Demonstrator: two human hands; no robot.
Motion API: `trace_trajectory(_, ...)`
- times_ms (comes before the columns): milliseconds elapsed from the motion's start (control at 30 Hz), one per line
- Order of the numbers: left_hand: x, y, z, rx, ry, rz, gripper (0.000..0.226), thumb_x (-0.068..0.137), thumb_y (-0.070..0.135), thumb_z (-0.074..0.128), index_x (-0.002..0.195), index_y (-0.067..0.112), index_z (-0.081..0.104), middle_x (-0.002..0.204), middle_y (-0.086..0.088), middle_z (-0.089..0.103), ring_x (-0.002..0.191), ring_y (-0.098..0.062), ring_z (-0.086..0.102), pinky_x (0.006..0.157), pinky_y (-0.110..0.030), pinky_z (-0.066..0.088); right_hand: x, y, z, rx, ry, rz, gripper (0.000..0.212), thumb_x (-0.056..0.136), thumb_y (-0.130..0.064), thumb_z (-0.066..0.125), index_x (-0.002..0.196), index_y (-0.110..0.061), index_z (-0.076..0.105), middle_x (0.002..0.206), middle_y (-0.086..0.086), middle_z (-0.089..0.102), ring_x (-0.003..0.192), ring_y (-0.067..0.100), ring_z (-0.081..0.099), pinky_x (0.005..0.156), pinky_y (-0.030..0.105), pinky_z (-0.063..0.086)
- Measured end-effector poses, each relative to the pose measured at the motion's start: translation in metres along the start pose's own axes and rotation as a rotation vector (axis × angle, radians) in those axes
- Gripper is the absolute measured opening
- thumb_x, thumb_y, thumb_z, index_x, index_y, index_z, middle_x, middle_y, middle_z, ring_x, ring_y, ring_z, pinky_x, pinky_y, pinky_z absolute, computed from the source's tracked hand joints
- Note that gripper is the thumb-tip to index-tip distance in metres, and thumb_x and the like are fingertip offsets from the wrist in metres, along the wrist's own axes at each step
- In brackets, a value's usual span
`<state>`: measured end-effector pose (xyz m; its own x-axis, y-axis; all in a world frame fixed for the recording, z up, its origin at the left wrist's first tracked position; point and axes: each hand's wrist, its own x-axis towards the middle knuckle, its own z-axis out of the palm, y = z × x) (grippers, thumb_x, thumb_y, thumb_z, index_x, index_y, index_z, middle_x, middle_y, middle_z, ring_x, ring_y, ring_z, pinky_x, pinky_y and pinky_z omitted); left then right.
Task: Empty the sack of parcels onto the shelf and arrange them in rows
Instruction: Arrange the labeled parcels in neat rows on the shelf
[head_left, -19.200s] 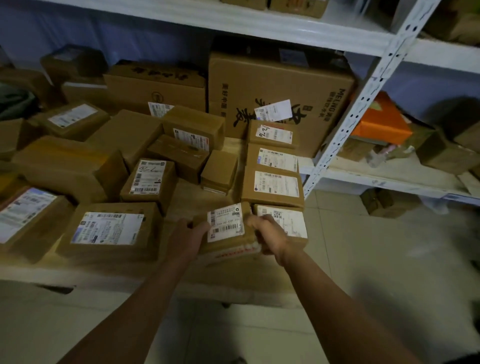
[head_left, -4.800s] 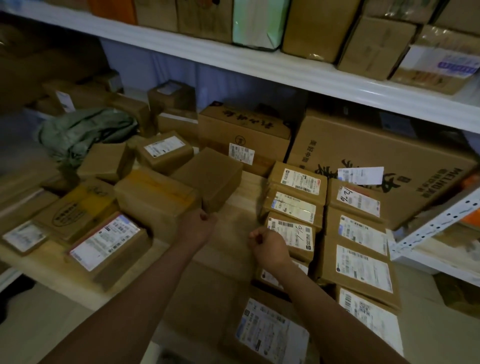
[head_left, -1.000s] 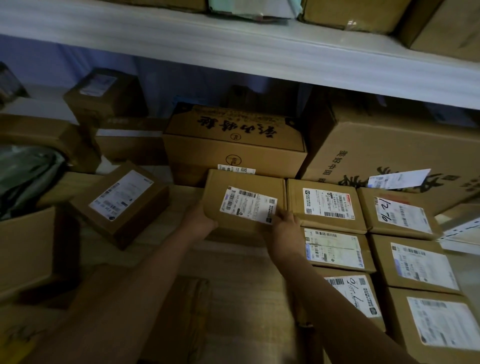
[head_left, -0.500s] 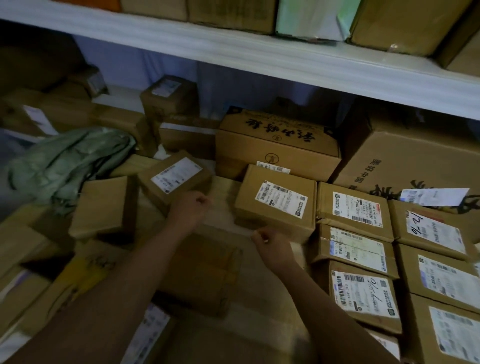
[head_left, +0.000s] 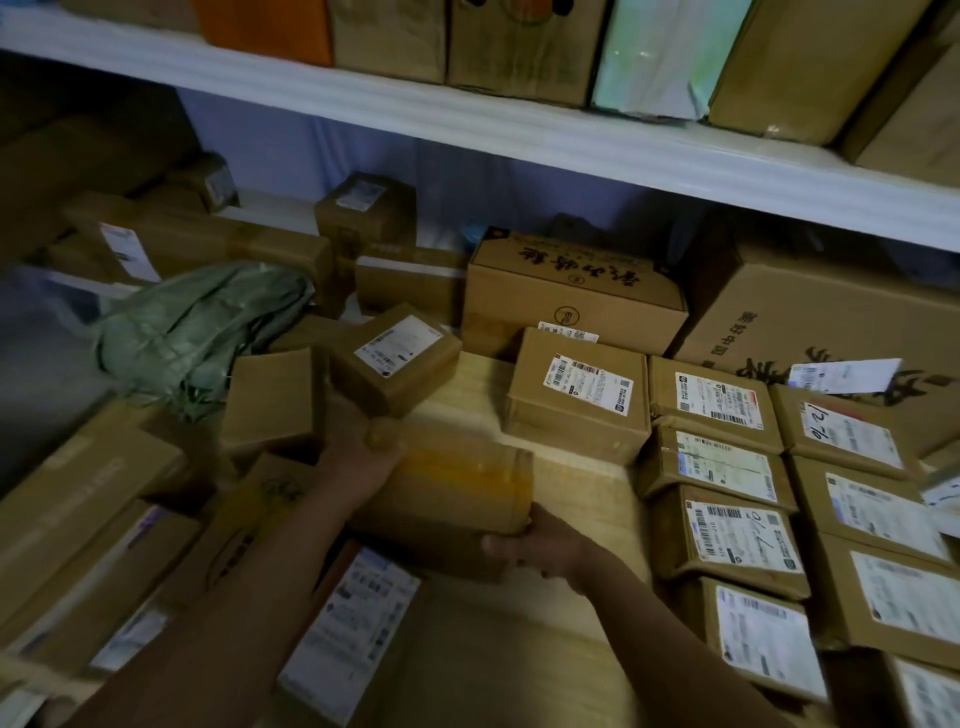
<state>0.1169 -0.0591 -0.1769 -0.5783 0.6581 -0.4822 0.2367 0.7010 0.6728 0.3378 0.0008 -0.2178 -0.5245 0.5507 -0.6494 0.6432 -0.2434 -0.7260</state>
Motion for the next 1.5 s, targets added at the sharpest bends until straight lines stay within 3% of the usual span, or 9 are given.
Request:
trace_trajectory(100, -0.002, 0.002, -0.005, -0.136, -0.064, 0.032, 0.058, 0.085, 0.047, 0.057, 0.135, 0.018, 0.045, 0.132, -0.009, 0.05, 0.12, -0.032, 0.049, 0.1, -0.046, 0.042, -0.012, -0.008, 0.001, 0.144, 0.176, -0.066, 0.064, 0.079, -0.045, 0.068, 0.133, -0.024, 0.04, 0.124, 0.004, 0.053, 0.086, 0.004, 0.052, 0.056, 0.012, 0.041)
trace_trajectory(267, 0.0, 0.004, -0.009, -0.209, -0.177, 0.14, 0.046, 0.085, 0.016, 0.063, 0.128, 0.019, 0.047, 0.126, -0.004, 0.052, 0.111, -0.025, 0.052, 0.086, -0.042, 0.048, -0.019, -0.006, -0.016, 0.473, 0.343, -0.035, 0.08, 0.081, -0.075, 0.031, 0.144, -0.026, 0.031, 0.146, 0.009, 0.04, 0.122, 0.031, 0.047, 0.1, 0.052, 0.037)
trace_trajectory(433, -0.007, 0.0, -0.003, -0.457, -0.331, 0.031, 0.023, 0.086, 0.02, 0.058, 0.109, 0.014, 0.055, 0.118, -0.014, 0.059, 0.103, -0.031, 0.059, 0.072, -0.039, 0.048, -0.022, 0.005, -0.021, 0.877, 0.442, 0.014, 0.086, 0.075, -0.08, 0.039, 0.145, -0.031, 0.032, 0.146, 0.007, 0.042, 0.131, 0.037, 0.04, 0.096, 0.067, 0.033)
trace_trajectory(567, -0.007, 0.003, 0.005, -0.536, -0.341, -0.057, 0.051, 0.086, 0.057, 0.048, 0.115, 0.015, 0.055, 0.113, -0.013, 0.061, 0.108, -0.032, 0.055, 0.082, -0.043, 0.043, -0.023, 0.01, -0.023, 0.866, 0.471, 0.036, 0.061, 0.08, -0.062, 0.056, 0.129, -0.029, 0.043, 0.116, 0.004, 0.056, 0.108, 0.031, 0.053, 0.082, 0.056, 0.048)
trace_trajectory(667, -0.011, 0.005, 0.019, -0.384, -0.389, -0.041, 0.041, 0.087, 0.045, 0.056, 0.117, 0.018, 0.056, 0.112, -0.01, 0.062, 0.104, -0.029, 0.057, 0.081, -0.04, 0.045, -0.02, 0.013, -0.025, 0.837, 0.478, 0.1, 0.057, 0.08, -0.052, 0.06, 0.127, -0.025, 0.043, 0.117, 0.009, 0.057, 0.106, 0.034, 0.054, 0.076, 0.052, 0.048)
trace_trajectory(800, -0.008, 0.007, 0.044, -0.361, -0.375, -0.02, 0.035, 0.09, 0.031, 0.057, 0.122, 0.016, 0.057, 0.108, -0.008, 0.065, 0.101, -0.027, 0.06, 0.088, -0.042, 0.048, -0.02, 0.029, -0.04, 0.77, 0.408, 0.209, 0.059, 0.078, -0.055, 0.06, 0.128, -0.035, 0.036, 0.126, 0.012, 0.048, 0.118, 0.042, 0.045, 0.095, 0.065, 0.033)
trace_trajectory(1000, -0.01, 0.016, 0.098, -0.232, -0.355, 0.068, 0.037, 0.091, 0.025, 0.058, 0.126, 0.013, 0.051, 0.112, -0.006, 0.061, 0.095, -0.021, 0.059, 0.072, -0.032, 0.05, -0.021, 0.06, -0.06, 0.74, 0.653, 0.128, 0.046, 0.086, -0.042, 0.06, 0.126, -0.026, 0.042, 0.112, 0.011, 0.058, 0.09, 0.027, 0.057, 0.069, 0.036, 0.045)
trace_trajectory(1300, -0.008, 0.024, 0.13, -0.114, -0.24, 0.056, 0.038, 0.084, 0.013, 0.065, 0.121, 0.012, 0.054, 0.116, -0.01, 0.062, 0.099, -0.025, 0.06, 0.068, -0.032, 0.05, -0.012, 0.055, -0.079, -0.134, 0.956, 0.287, 0.055, 0.085, -0.033, 0.066, 0.129, -0.006, 0.048, 0.13, 0.017, 0.048, 0.122, 0.035, 0.046, 0.097, 0.046, 0.043)
trace_trajectory(1500, 0.003, 0.027, 0.111, -0.105, -0.107, 0.021, 0.02, 0.083, 0.017, 0.066, 0.102, 0.013, 0.06, 0.112, -0.01, 0.063, 0.095, -0.023, 0.057, 0.077, -0.033, 0.046, 0.009, 0.024, -0.064, -0.202, 0.86, -0.067, 0.025, 0.091, -0.035, 0.056, 0.11, -0.02, 0.061, 0.111, -0.002, 0.059, 0.097, 0.012, 0.059, 0.081, 0.028, 0.052)
